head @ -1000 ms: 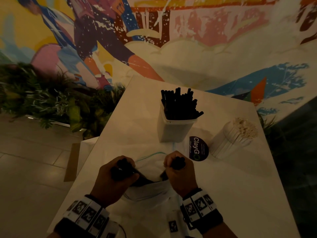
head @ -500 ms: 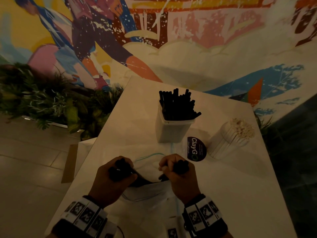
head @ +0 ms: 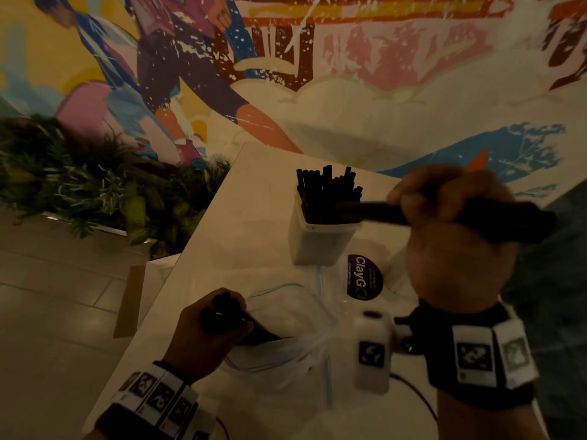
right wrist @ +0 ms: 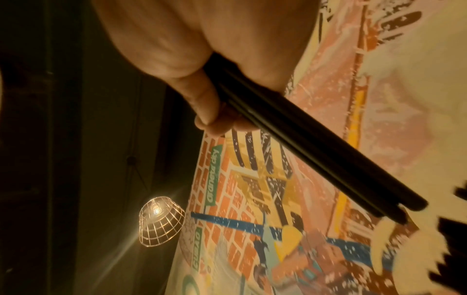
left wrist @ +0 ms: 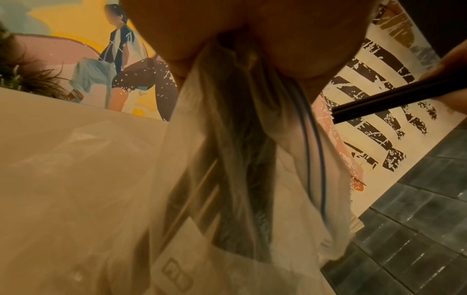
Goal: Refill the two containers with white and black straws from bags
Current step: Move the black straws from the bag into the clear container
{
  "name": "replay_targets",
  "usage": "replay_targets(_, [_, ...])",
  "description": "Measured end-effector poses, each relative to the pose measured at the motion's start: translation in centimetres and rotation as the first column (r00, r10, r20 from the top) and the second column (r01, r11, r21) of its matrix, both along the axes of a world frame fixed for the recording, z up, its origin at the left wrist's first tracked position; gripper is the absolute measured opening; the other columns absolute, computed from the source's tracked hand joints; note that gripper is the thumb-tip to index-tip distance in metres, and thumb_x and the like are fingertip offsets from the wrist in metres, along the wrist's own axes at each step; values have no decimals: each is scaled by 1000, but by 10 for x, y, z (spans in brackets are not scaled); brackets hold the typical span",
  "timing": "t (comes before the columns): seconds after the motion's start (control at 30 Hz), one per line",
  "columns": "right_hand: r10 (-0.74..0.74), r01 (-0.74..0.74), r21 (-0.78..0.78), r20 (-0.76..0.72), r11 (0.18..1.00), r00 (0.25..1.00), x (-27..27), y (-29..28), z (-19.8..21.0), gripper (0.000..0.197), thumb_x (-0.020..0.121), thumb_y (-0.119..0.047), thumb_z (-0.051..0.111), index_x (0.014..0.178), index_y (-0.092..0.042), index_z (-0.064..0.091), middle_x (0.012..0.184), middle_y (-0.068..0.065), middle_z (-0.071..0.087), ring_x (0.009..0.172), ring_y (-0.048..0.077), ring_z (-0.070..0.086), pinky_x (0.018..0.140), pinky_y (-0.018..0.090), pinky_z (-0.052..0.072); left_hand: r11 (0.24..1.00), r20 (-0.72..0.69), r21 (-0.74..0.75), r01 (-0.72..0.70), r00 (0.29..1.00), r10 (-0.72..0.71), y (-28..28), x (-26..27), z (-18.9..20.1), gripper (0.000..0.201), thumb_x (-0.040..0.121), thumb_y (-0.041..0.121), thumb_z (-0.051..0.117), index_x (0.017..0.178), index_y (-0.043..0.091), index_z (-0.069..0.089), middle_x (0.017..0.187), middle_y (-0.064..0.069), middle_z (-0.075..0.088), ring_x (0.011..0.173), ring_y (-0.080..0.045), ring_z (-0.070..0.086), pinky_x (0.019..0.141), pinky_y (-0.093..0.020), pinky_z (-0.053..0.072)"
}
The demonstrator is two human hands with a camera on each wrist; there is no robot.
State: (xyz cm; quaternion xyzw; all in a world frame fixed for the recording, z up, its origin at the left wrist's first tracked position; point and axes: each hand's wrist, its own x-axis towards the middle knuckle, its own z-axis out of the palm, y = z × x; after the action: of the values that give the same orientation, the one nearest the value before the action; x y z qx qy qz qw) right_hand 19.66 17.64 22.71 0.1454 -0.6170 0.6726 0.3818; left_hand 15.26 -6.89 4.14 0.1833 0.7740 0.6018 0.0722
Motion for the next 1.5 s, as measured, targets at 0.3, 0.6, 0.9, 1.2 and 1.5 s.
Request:
replay_targets(0.3, [-167,182,-106,131,978,977,-68,14,-53,46,66,17,55,58,-28,51,68,0,63,69,23,58,71,32,52,1000,22,24,-18,1000,17,2,0,1,28,54,40,67,77,24,60,85,4,65,78,-9,61,63,-10,47])
replay_targets(0.6, [-726,563,497,232,661,648,-96,35,-116,23,81,-35,69,76,-21,52,81,1,62,81,20,59,80,40,48,1000,44,0,-29,999,29,-2,0,-2,29,55,42,67,79,27,61,86,6,65,81,-8,61,68,-15,51])
replay_targets(0.9, [-872,255,882,274,396,405,-107,52,-136,83,75,-76,49,133,-16,45,154,15,24,142,35,20,110,62,19,998,84,46,-30,996,26,-2,1,1,25,56,36,71,77,26,61,85,4,65,79,-9,62,67,-16,52])
replay_targets(1.2, [-794,112,976,83,187,603,-115,42,-144,65,95,-53,18,141,-13,42,151,14,36,141,36,27,111,59,21,999,94,41,-34,995,30,1,1,4,28,53,39,69,77,25,62,86,-1,65,76,-11,62,66,-20,53])
replay_targets(1.5, [-614,249,810,166,531,772,-64,-3,-130,55,89,-44,47,131,-9,54,136,15,54,127,26,49,107,43,38,999,113,29,-40,993,36,1,-1,5,30,52,42,68,78,29,61,87,5,65,79,-9,62,66,-17,53])
